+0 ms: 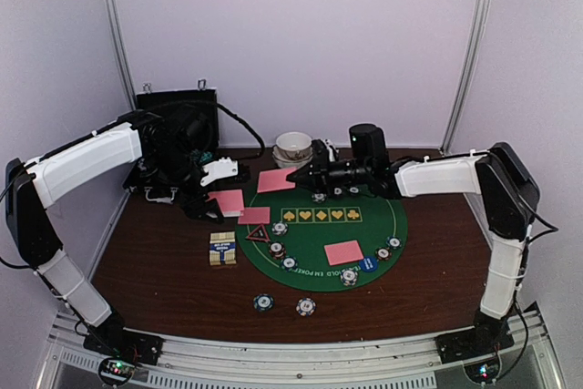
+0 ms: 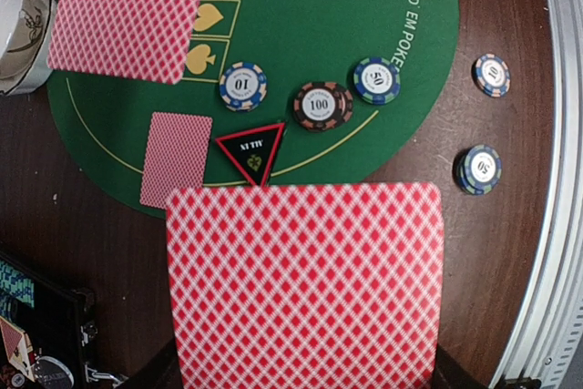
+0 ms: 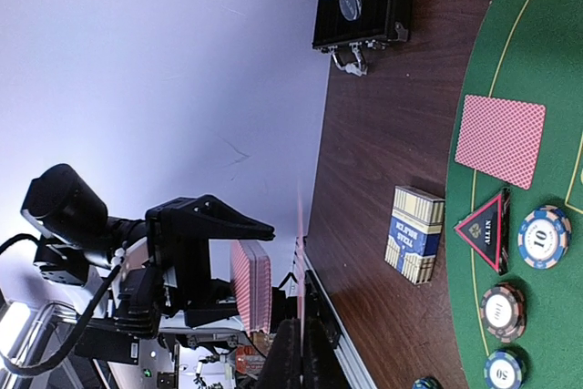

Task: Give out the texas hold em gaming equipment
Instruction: Distribute the poker card in the dealer area.

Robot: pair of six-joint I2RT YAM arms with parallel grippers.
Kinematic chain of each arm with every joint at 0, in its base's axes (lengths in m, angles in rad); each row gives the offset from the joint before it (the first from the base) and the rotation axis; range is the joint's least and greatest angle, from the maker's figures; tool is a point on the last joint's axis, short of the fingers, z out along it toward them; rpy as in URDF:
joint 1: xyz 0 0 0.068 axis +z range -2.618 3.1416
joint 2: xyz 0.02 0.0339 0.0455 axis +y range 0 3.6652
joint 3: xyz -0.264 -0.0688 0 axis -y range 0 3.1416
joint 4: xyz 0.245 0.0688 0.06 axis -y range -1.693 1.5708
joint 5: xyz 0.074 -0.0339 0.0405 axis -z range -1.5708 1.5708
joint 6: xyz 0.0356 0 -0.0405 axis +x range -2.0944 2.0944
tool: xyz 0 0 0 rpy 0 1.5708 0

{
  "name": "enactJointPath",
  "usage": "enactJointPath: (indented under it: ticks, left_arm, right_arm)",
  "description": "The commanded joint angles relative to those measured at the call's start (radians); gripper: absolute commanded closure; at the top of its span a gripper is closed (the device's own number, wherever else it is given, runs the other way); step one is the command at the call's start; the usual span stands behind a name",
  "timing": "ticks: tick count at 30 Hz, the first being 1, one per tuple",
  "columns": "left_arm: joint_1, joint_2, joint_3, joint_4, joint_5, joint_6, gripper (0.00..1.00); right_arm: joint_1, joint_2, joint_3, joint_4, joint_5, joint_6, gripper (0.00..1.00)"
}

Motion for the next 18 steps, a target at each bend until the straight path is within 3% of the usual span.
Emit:
enactJointPath:
  ticks: [1, 18]
  left_arm:
    - [0.008, -0.028, 0.010, 0.009, 0.014, -0.002, 1.00]
    - [0.007, -0.031, 0.021, -0.001, 0.020, -0.001, 1.00]
  right_arm:
    - [0.008, 0.099, 0.103, -0.067, 0.016, -0.076, 1.00]
    - [0.075, 0.487, 0.590, -0.455, 0.170, -0.310, 1.00]
